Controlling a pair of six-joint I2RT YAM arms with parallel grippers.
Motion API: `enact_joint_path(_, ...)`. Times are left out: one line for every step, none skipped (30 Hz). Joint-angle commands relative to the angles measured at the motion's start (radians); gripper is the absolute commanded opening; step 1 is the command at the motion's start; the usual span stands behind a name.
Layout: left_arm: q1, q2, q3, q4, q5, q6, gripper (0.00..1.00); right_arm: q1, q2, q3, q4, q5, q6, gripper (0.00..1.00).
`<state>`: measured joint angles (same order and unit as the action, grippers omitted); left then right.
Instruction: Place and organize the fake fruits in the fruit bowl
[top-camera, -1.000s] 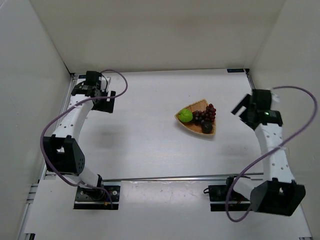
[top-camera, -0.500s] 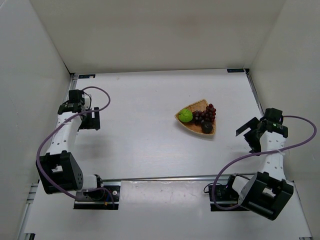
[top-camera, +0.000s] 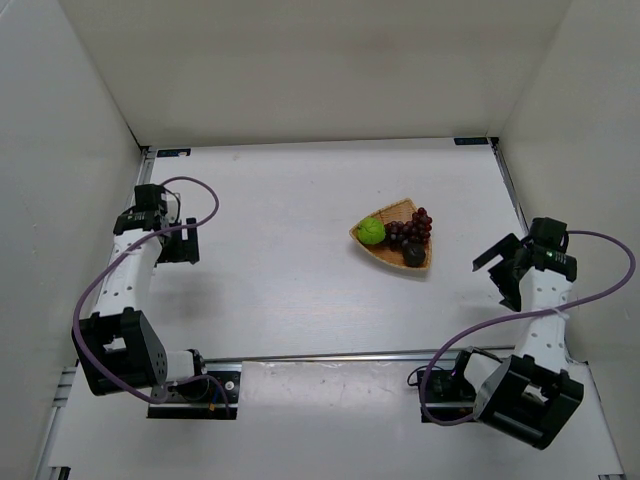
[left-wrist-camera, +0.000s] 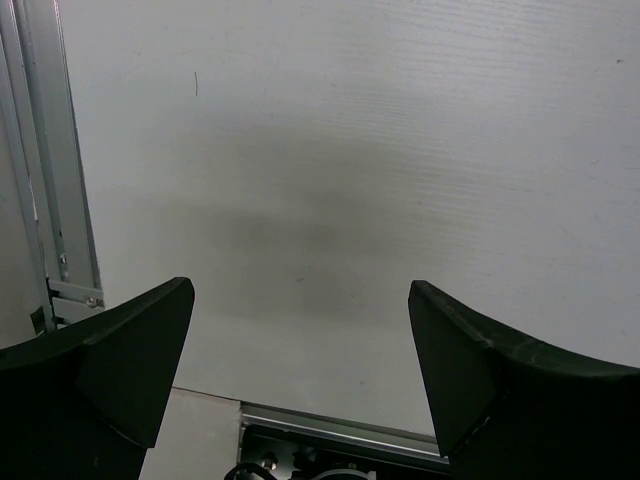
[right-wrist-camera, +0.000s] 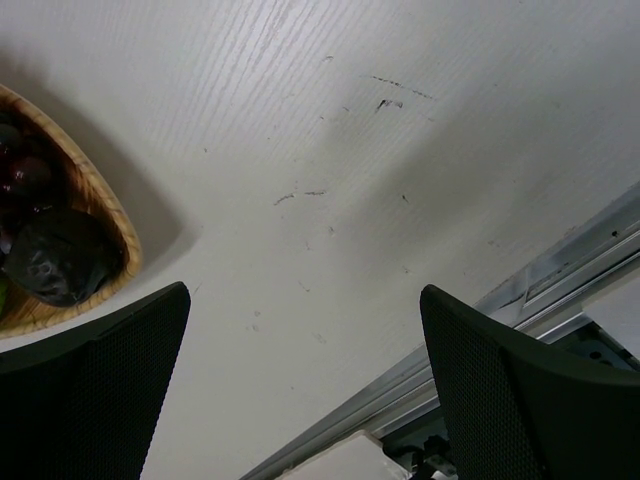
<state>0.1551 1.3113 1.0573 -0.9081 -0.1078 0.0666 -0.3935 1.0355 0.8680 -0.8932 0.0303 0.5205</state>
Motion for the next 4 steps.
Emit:
enact_joint_path(0.004,-0.041,-0.005,0.014,0.019,-0.005,0.99,-0.005,-0.026,-0.007,-0.016,0.016,-0.014,1.00)
enact_joint_path(0.004,-0.041,-0.005,0.014,0.019,-0.005,0.99,-0.005,-0.038,-0.007,-0.016,0.016,-0.014,1.00)
enact_joint_path(0.004,-0.041,-0.005,0.014,0.019,-0.005,0.99,-0.005,-0.038,-0.007,-0.016,0.016,-0.014,1.00)
enact_joint_path(0.004,-0.041,-0.005,0.014,0.019,-0.005,0.99,-0.005,-0.055,-0.007,-0.016,0.007,-0.014,1.00)
